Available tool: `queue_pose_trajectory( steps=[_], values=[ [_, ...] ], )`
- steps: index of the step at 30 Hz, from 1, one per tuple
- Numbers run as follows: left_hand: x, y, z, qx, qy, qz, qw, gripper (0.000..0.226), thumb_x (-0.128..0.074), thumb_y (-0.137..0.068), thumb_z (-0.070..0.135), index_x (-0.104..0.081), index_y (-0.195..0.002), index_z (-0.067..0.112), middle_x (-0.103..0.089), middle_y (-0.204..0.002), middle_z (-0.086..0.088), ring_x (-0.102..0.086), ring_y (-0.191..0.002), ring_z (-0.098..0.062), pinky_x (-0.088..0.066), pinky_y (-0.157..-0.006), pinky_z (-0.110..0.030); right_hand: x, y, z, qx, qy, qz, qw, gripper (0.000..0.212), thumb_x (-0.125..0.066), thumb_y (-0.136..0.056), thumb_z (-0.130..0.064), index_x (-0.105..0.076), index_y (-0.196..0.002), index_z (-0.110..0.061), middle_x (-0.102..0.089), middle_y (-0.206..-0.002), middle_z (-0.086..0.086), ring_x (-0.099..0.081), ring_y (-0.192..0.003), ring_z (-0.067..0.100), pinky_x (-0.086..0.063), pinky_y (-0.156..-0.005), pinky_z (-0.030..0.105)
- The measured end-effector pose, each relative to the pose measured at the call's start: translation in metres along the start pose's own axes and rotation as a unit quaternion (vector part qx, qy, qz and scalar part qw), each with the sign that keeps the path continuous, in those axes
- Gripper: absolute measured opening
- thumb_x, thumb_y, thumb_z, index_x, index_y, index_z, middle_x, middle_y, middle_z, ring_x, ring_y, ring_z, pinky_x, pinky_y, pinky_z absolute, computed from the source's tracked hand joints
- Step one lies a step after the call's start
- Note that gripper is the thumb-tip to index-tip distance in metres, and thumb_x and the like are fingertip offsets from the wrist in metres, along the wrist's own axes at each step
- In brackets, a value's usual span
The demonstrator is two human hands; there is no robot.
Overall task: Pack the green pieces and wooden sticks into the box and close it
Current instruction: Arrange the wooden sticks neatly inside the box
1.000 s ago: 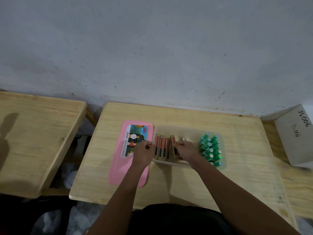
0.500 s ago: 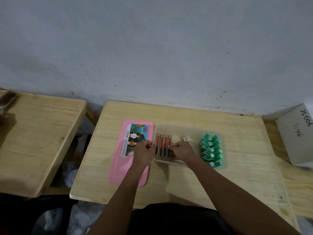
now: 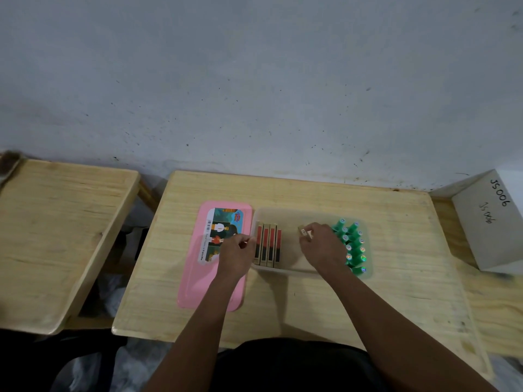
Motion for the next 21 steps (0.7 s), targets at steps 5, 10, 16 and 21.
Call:
queue_pose_trajectory(
  steps=[5,10,16,21],
  values=[
    [0.000,0.000,0.000,-0.001,0.002,-0.001,1.000,0.022,-0.054,-0.095,0.019,-0.069,-0.100,0.002,-0.065,-0.084,-0.005,-0.053,-0.067,-0.003,-0.039,-0.058,-0.012,-0.018,0.002,0.003,0.004,0.114,-0.097,0.989,0.046,-0.058,-0.086,-0.029,-0.044,-0.129,-0.020,-0.055,-0.120,0.007,-0.059,-0.108,0.029,-0.043,-0.076,0.035],
    [-0.001,0.000,0.001,0.000,0.006,-0.001,1.000,0.022,-0.054,-0.094,0.018,-0.069,-0.099,0.002,-0.063,-0.080,-0.003,-0.053,-0.066,-0.001,-0.038,-0.057,-0.013,-0.019,-0.004,0.007,-0.006,0.046,-0.102,0.994,0.047,-0.064,-0.081,-0.022,-0.041,-0.122,-0.019,-0.063,-0.108,0.009,-0.063,-0.095,0.029,-0.050,-0.074,0.035],
    [-0.002,-0.001,-0.001,-0.002,-0.002,-0.002,1.000,0.023,-0.054,-0.095,0.019,-0.069,-0.099,0.002,-0.063,-0.078,-0.003,-0.054,-0.065,-0.003,-0.037,-0.055,-0.013,-0.017,-0.005,0.014,-0.115,-0.316,-0.134,0.932,0.064,-0.072,-0.084,-0.031,-0.043,-0.135,-0.004,-0.069,-0.102,0.020,-0.070,-0.070,0.024,-0.056,-0.062,0.035],
    [-0.001,-0.002,-0.002,-0.003,0.000,-0.002,1.000,0.023,-0.054,-0.095,0.021,-0.069,-0.100,0.004,-0.065,-0.083,-0.003,-0.056,-0.069,-0.003,-0.039,-0.056,-0.013,-0.014,0.001,0.010,-0.101,-0.403,-0.174,0.893,0.052,-0.068,-0.089,-0.016,-0.050,-0.133,0.003,-0.069,-0.108,0.021,-0.071,-0.082,0.024,-0.057,-0.071,0.031]
  ],
)
Point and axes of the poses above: each hand's wrist, its own y-axis away from the middle knuckle, its own x-axis out of the back of the hand, z = x × y, the point moved 4 cm from there along -y, towards the middle knuckle
